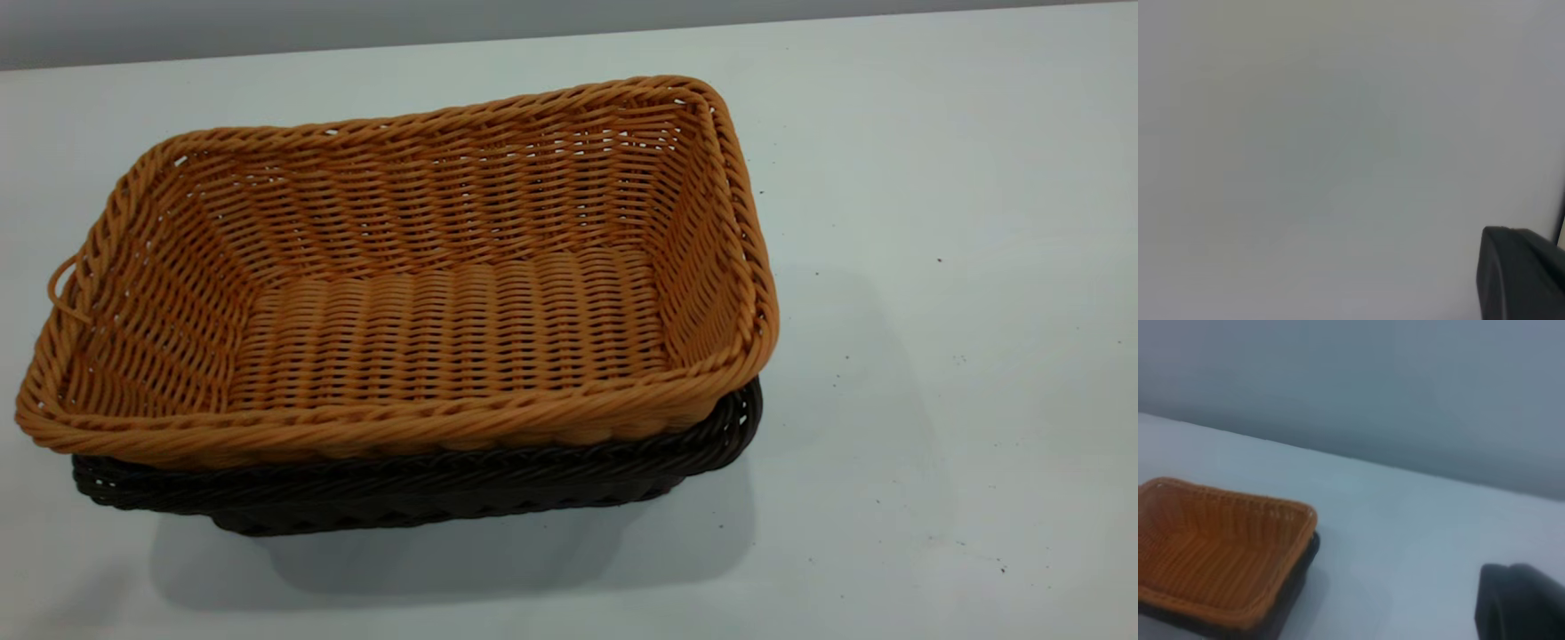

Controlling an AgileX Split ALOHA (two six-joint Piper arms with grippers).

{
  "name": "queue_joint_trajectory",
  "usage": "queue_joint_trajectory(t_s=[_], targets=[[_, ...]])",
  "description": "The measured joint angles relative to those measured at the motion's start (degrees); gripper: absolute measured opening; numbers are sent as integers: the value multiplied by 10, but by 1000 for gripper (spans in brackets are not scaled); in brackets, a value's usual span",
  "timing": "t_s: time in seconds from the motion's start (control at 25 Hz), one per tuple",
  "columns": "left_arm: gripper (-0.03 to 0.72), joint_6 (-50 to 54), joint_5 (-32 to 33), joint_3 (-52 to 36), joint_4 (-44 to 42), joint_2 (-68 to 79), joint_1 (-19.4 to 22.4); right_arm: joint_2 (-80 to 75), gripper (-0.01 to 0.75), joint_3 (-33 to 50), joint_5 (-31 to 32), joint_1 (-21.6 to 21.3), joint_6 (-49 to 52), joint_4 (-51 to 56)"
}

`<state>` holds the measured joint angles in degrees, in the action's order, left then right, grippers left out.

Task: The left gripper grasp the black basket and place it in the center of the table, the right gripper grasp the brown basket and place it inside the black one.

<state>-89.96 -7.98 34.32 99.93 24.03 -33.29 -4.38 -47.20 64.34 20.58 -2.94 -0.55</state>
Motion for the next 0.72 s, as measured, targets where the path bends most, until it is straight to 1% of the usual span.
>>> queue_joint_trajectory(t_s=[0.12, 0.24, 0.36, 0.52, 0.6, 0.72], targets=[[-1, 0, -1, 0, 0, 2, 0, 40, 0, 81, -16, 0, 24, 1], [-1, 0, -2, 0, 0, 3, 0, 44, 0, 129, -11, 1, 21, 14], [-1, 0, -4, 0, 0, 3, 0, 44, 0, 152, -27, 1, 15, 17], [-1, 0, -4, 0, 0, 3, 0, 44, 0, 192, -24, 1, -3, 17], [-1, 0, -4, 0, 0, 3, 0, 44, 0, 195, -41, 1, -3, 17], [-1, 0, -4, 0, 0, 3, 0, 44, 0, 195, -41, 1, 3, 17]])
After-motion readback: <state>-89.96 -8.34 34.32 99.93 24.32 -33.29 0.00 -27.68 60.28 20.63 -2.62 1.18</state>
